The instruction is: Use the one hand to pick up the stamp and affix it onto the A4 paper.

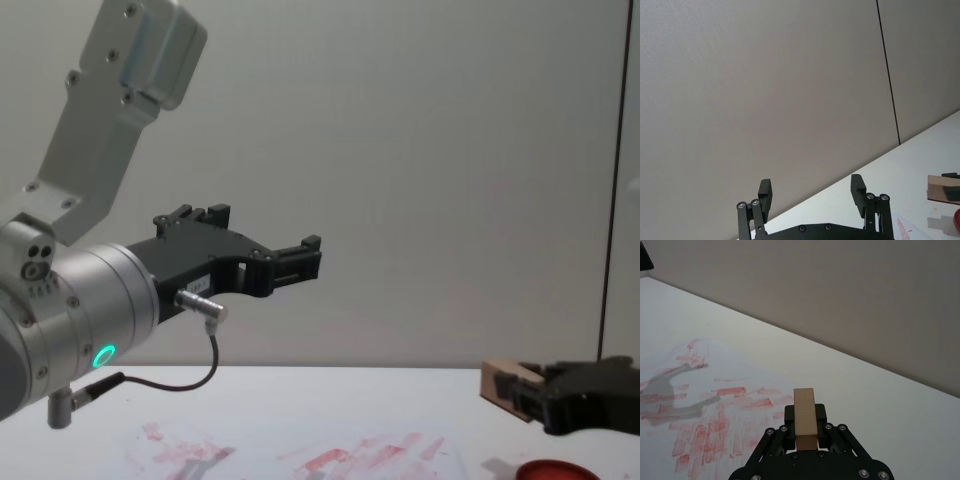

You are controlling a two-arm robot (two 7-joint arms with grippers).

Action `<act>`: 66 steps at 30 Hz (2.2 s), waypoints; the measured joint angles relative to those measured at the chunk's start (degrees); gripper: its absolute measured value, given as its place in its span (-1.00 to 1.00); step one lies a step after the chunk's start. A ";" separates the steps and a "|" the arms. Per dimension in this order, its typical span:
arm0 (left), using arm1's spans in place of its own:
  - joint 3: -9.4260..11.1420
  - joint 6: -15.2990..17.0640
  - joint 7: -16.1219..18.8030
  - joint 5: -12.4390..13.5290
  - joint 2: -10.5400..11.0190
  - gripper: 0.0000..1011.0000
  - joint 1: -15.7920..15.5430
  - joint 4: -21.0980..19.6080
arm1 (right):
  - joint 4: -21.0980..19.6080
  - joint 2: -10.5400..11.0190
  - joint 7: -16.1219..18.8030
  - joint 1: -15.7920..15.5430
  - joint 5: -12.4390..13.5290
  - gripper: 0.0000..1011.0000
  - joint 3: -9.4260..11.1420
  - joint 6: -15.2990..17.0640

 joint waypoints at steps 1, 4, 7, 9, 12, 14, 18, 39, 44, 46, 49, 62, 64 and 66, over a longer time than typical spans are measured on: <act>0.00 0.00 0.00 0.00 0.00 0.98 0.00 0.00 | -0.14 0.16 0.04 -0.20 0.01 -0.57 0.05 0.04; 0.00 0.00 0.00 0.00 0.00 0.98 0.00 0.00 | -0.66 0.77 0.32 -0.92 0.11 -0.57 0.25 0.23; 0.00 0.00 0.00 0.00 0.00 0.98 0.00 0.00 | -1.19 1.36 0.49 -1.61 0.25 -0.57 0.46 0.41; 0.00 0.00 0.00 0.00 0.00 0.98 0.00 0.00 | -1.52 1.77 0.59 -2.09 0.33 -0.57 0.60 0.52; 0.00 0.00 0.00 0.00 0.00 0.98 0.00 0.00 | -1.76 2.09 0.64 -2.46 0.43 -0.57 0.70 0.59; 0.00 0.00 0.00 0.00 0.00 0.98 0.00 0.00 | -1.94 2.40 0.67 -2.81 0.51 -0.57 0.83 0.71; 0.00 0.00 0.00 0.00 0.00 0.98 0.00 0.00 | -2.03 2.79 0.69 -3.23 0.61 -0.57 0.96 0.92; 0.00 0.00 0.00 0.00 0.00 0.98 0.00 0.00 | 0.21 3.47 0.49 -4.02 0.09 -0.57 0.91 1.99; 0.00 0.00 0.00 0.00 0.00 0.98 0.00 0.00 | 0.43 3.47 0.41 -4.15 0.03 -0.29 0.80 2.07; 0.00 0.00 0.00 0.00 0.00 0.98 0.00 0.00 | 0.43 3.45 0.28 -4.20 0.21 -0.17 0.79 2.01; 0.00 0.00 0.00 0.00 0.00 0.98 0.00 0.00 | 0.23 3.41 0.01 -4.27 0.76 0.00 0.79 1.65; 0.00 0.00 0.00 0.00 0.00 0.98 0.00 0.00 | -3.83 3.29 -2.14 -4.58 4.18 0.80 1.41 -0.86; 0.00 0.00 0.00 0.00 0.00 0.98 0.00 0.00 | -5.10 3.21 -2.83 -4.64 4.95 0.93 1.55 -1.27; 0.00 0.00 0.00 0.00 0.00 0.98 0.00 0.00 | -5.63 3.18 -3.12 -4.67 5.26 0.98 1.60 -1.42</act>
